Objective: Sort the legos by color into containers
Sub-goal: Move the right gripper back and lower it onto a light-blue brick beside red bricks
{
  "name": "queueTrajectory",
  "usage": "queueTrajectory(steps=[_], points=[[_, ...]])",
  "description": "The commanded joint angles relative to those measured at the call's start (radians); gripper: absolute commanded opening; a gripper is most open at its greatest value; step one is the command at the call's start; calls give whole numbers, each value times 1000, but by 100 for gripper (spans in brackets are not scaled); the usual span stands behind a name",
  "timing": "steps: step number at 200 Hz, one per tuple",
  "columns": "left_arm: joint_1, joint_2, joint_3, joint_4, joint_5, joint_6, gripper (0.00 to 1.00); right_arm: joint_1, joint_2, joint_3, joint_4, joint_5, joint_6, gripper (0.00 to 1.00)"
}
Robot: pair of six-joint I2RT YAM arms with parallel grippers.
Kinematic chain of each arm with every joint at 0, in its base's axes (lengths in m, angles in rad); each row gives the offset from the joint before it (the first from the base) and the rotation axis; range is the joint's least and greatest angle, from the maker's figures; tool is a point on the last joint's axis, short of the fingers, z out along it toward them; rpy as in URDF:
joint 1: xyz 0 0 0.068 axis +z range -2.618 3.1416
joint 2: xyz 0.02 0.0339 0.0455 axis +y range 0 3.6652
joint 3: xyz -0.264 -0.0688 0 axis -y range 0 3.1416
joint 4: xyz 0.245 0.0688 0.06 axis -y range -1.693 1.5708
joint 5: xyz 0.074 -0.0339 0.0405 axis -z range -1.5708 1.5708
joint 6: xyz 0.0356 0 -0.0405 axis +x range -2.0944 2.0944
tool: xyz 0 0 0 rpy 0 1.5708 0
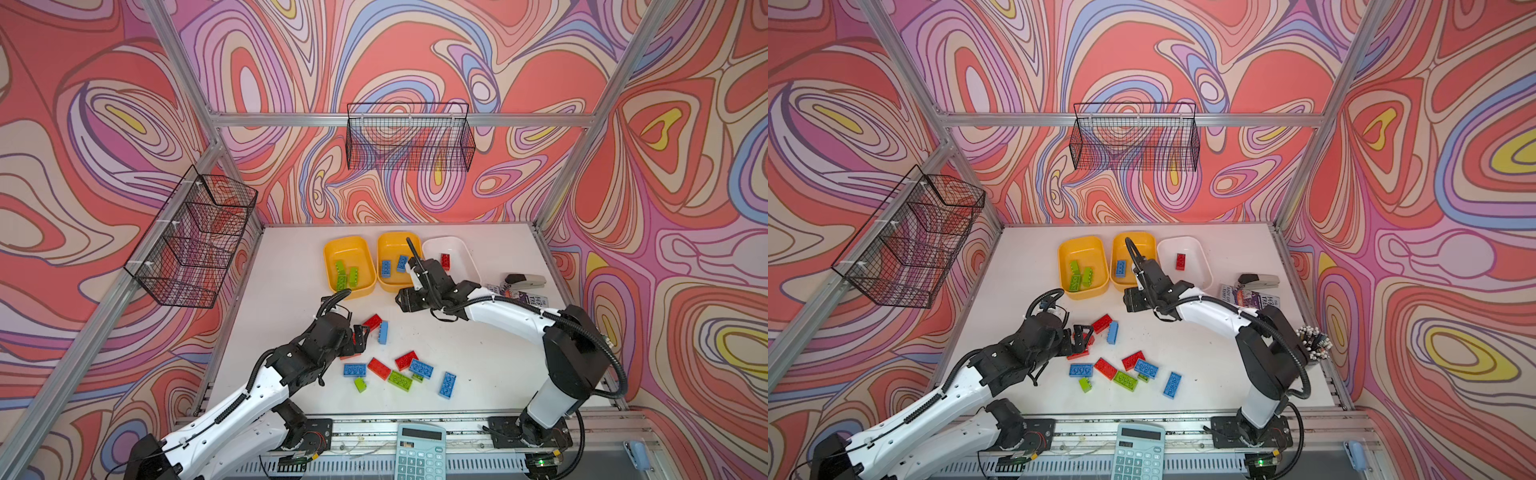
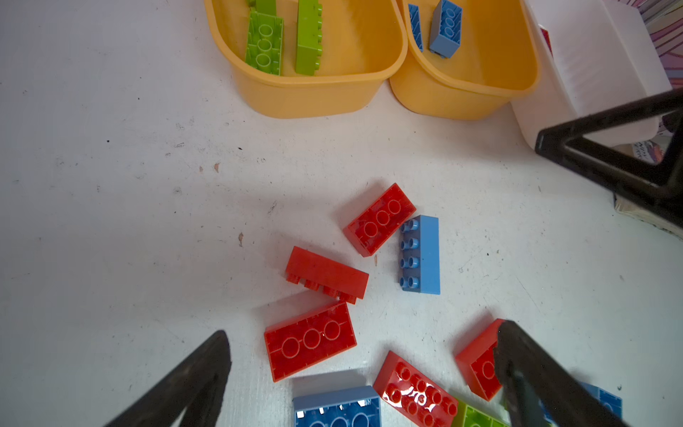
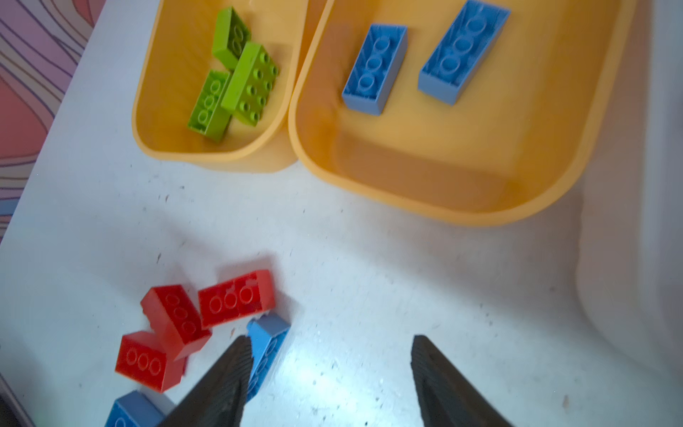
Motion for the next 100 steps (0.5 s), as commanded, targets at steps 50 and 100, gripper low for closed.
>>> queueTrajectory(steps=[50, 100], points=[[-6, -135, -97, -50, 2, -64, 97, 152, 19, -59, 91, 16, 153, 73], [-6, -272, -144, -126, -13, -97, 97, 180, 152, 9, 81, 46, 180, 71]])
